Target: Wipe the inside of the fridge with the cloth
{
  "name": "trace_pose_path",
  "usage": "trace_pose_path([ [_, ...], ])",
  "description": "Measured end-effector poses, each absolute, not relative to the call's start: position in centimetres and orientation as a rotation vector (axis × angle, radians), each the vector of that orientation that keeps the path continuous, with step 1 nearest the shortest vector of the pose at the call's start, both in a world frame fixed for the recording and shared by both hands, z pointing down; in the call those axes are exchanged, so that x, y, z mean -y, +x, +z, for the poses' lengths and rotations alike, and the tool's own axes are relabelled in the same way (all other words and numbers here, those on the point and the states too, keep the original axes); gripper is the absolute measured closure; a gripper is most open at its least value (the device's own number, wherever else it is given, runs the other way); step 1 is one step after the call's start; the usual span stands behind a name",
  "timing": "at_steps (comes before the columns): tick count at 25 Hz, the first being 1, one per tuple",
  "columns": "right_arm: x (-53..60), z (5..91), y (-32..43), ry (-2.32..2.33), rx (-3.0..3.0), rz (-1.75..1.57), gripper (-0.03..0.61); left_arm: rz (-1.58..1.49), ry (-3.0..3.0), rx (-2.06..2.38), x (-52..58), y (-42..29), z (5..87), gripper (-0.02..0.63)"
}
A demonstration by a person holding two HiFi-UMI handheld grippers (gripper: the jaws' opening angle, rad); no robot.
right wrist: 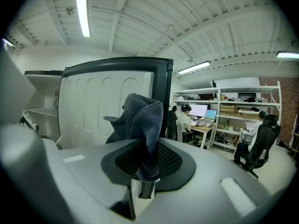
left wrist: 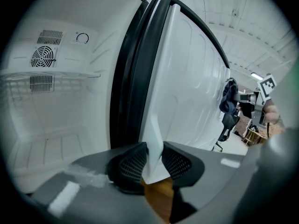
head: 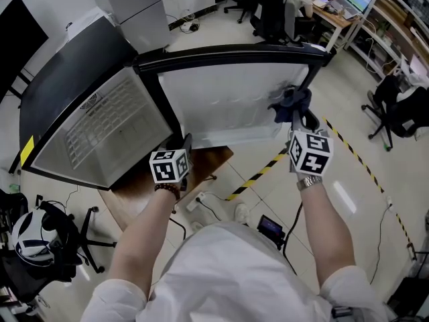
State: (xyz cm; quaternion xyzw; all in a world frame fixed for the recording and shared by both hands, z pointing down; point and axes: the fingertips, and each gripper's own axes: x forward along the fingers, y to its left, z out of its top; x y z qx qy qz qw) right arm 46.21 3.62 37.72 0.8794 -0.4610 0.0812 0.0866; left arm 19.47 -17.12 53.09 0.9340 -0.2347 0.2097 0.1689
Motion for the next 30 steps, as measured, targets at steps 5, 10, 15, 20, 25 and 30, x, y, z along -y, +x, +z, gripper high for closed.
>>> trace_pose_path([
  [5,-4.1,37.4,46.2,2.626,1.38,0.247,0.512,0.597,2.654,0.678,16.9,19.5,52.9,0.508],
  [10,-2.7,36.7,42.4,2.58,1.49,0.213,0.512,0.599,2.654,0.67,16.7,19.7,52.9,0.508],
  [15,2.0,37.6,34.6,2.416,1.711,0.204,0.512,0.6,2.656,0.654,16.4,19.5,52.9,0.506],
  [20,7.6,40.2,26.9,2.215,1.892,0.227,0.512,0.629,2.663,0.636,15.8,18.9,53.5,0.503],
  [25,11.9,42.1,22.6,2.095,1.969,0.262,0.512,0.694,2.685,0.62,15.9,18.7,54.0,0.503],
  [30,14.7,43.4,21.6,2.064,1.965,0.293,0.512,0.74,2.718,0.578,15.9,18.8,54.4,0.503],
])
